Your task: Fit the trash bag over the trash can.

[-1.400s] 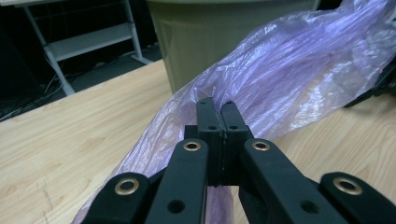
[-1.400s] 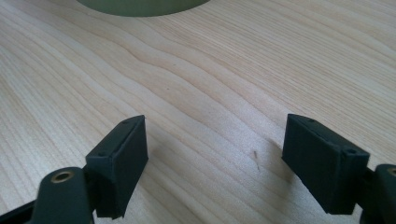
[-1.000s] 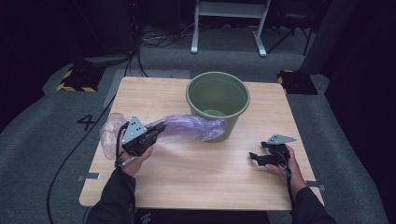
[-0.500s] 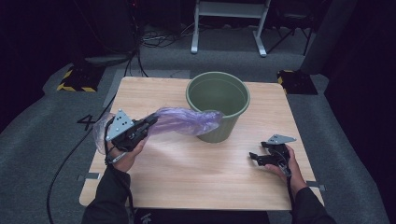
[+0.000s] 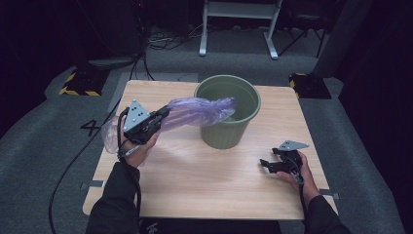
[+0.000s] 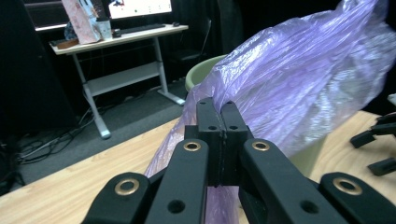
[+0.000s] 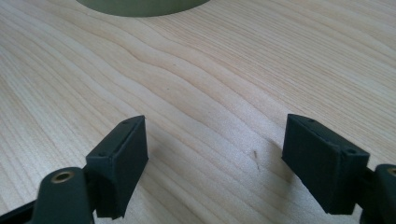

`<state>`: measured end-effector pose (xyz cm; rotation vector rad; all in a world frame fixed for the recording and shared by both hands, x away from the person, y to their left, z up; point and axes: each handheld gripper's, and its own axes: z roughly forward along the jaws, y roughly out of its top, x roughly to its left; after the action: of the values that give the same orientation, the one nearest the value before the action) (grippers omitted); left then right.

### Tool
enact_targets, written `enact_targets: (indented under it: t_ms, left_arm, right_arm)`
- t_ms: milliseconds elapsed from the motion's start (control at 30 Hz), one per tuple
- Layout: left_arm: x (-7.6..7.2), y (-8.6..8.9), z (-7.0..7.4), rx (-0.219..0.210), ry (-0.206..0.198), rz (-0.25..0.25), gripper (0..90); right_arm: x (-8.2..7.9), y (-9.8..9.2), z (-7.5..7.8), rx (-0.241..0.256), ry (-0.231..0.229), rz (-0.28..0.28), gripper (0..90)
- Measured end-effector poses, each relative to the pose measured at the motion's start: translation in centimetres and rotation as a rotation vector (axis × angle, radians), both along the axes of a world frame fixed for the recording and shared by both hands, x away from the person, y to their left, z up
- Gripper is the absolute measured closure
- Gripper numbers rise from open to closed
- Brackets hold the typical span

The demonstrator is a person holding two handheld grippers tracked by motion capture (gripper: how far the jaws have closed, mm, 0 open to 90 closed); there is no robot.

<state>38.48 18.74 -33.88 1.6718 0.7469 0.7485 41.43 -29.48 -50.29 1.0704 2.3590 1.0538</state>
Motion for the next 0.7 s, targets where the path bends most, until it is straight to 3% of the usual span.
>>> enact_targets:
  t_ms: [133, 200, 300, 567, 700]
  left_arm:
    - [1.0, -1.2, 0.5, 0.017, 0.003, 0.022, 89.6]
    - [1.4, -1.8, 0.7, 0.029, 0.004, 0.027, 89.6]
    - [2.0, -2.6, 0.9, 0.056, 0.004, 0.024, 89.6]
    - [3.1, -4.0, 0.8, 0.086, 0.020, 0.010, 89.6]
    - [3.4, -4.4, 0.7, 0.094, 0.026, 0.002, 89.6]
  right_arm:
    - [0.2, 0.0, 0.1, -0.001, 0.003, -0.003, 26.5]
    - [0.4, 0.0, 0.6, 0.026, 0.003, -0.018, 27.3]
    - [0.3, 0.3, 2.0, 0.065, -0.045, -0.005, 29.2]
    - [-0.9, 1.2, 8.5, 0.107, -0.222, 0.057, 31.3]
    - [-0.8, 1.5, 12.1, 0.123, -0.304, 0.077, 33.3]
